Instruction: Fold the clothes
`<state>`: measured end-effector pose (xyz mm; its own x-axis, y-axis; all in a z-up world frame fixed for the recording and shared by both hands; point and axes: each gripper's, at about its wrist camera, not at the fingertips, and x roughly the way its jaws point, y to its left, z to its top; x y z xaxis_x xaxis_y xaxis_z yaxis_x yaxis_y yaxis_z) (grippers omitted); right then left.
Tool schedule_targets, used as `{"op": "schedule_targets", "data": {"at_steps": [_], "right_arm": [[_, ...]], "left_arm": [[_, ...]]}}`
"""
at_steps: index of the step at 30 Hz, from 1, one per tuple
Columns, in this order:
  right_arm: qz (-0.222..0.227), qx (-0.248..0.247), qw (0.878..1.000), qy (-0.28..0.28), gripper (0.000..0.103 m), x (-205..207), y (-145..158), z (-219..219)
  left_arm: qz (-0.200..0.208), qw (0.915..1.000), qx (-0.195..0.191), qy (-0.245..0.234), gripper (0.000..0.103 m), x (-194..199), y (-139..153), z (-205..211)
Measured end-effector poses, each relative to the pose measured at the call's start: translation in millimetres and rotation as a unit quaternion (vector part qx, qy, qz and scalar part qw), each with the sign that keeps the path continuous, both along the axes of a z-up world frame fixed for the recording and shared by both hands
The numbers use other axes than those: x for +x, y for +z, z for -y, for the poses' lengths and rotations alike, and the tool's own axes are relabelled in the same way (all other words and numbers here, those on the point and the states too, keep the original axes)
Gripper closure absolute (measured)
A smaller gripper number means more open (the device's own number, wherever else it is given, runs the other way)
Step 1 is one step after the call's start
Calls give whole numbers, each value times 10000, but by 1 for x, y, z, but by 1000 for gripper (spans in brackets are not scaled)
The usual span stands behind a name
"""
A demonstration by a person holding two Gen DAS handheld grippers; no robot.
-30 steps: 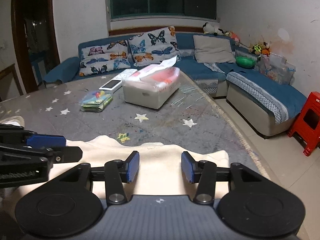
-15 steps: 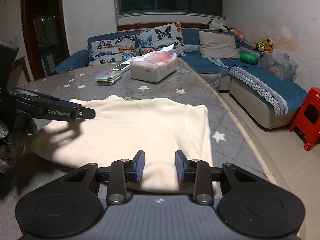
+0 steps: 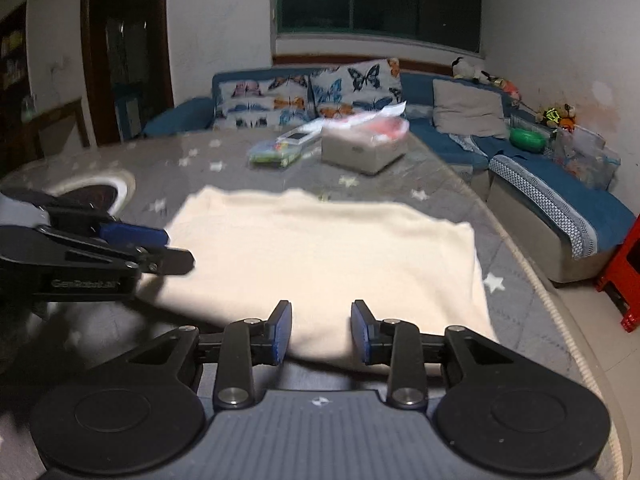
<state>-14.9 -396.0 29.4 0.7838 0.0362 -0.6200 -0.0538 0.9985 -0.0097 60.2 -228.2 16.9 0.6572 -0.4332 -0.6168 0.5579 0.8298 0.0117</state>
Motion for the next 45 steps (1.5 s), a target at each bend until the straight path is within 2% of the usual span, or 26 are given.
{"op": "schedule_targets", "data": {"at_steps": [4,7,12,17,19,23,25,27,32,34,37,45], "right_arm": [[14,-88,10000,37,70,-5,5,-6],[186,-13,9997,153,70,-7,14,-12],[87,61,9992,374,70,-1,6,-27],[85,119,9993,334,69,-5,5,-29],[111,123,9994,313,62,-9,7,-29],[102,160,9995,254,57,-14,7,-30],[108,177,9996,216,49,-17,7,-31],[122,202,9996,181,48,-20,7,-31],[145,245,9996,54,38,-30,8,-30],[132,258,9996,-7,30,-35,7,-29],[125,289,9995,-68,26,-43,6,-29],[172,350,9989,-256,16,-62,7,-28]], "left_arm": [[-4,9999,-103,88,67,-4,4,-5],[2,9996,-236,146,67,-9,9,-11],[-76,9994,-209,253,65,-10,4,-16],[-198,9988,-261,367,65,-11,7,-20],[-229,9986,-270,396,64,-13,8,-20],[-293,9982,-281,450,60,-19,9,-22],[-294,9981,-265,474,56,-23,10,-23],[-294,9980,-262,495,54,-26,11,-24],[-304,9977,-280,532,46,-36,14,-26],[-307,9977,-292,533,42,-41,14,-27],[-276,9978,-284,540,32,-48,16,-27],[-189,9976,-288,608,23,-67,21,-31]]}}
